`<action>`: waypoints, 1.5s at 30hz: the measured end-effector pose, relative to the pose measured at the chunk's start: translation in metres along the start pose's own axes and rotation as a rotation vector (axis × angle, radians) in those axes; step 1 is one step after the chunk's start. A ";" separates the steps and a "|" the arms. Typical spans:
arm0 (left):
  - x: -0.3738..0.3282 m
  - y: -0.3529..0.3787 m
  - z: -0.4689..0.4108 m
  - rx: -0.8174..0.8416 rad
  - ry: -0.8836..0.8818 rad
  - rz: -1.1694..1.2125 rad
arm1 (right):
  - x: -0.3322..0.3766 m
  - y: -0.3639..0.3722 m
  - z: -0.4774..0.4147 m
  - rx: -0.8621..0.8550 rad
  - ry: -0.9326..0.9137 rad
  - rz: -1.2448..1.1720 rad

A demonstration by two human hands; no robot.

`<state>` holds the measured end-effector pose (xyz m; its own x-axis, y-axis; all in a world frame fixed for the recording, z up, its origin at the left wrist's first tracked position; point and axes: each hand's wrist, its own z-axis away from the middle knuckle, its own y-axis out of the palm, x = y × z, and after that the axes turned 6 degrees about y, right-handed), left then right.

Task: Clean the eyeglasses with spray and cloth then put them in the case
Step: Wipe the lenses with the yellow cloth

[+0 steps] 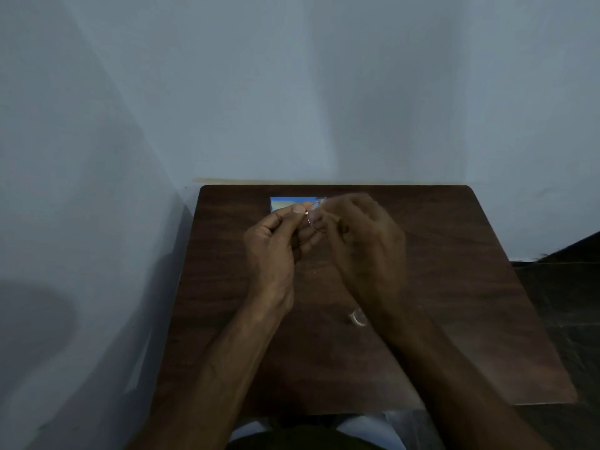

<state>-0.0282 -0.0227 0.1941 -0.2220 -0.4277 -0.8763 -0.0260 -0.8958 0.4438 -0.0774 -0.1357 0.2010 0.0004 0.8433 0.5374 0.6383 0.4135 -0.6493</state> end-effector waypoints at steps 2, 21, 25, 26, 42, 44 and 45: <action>0.002 0.001 0.002 0.021 -0.006 -0.006 | -0.003 0.000 -0.013 -0.018 -0.005 0.002; -0.004 0.006 0.004 -0.016 0.004 0.005 | -0.013 -0.012 0.001 -0.008 -0.060 0.046; -0.005 0.012 0.007 -0.004 0.013 -0.006 | -0.001 -0.012 -0.002 0.035 -0.121 0.024; -0.006 0.012 0.008 -0.003 0.021 -0.026 | 0.002 -0.012 0.007 0.061 -0.148 0.013; -0.006 0.004 0.012 -0.005 0.040 0.011 | -0.024 -0.021 -0.001 -0.053 -0.065 0.068; -0.008 0.005 0.012 -0.001 0.041 0.018 | -0.013 -0.017 0.001 -0.041 -0.091 0.047; -0.009 0.006 0.012 -0.002 0.037 0.016 | -0.006 -0.014 0.006 -0.024 -0.112 0.031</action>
<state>-0.0376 -0.0223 0.2070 -0.1856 -0.4461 -0.8755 -0.0208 -0.8890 0.4574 -0.0909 -0.1446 0.2039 -0.0648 0.8891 0.4531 0.6572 0.3797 -0.6511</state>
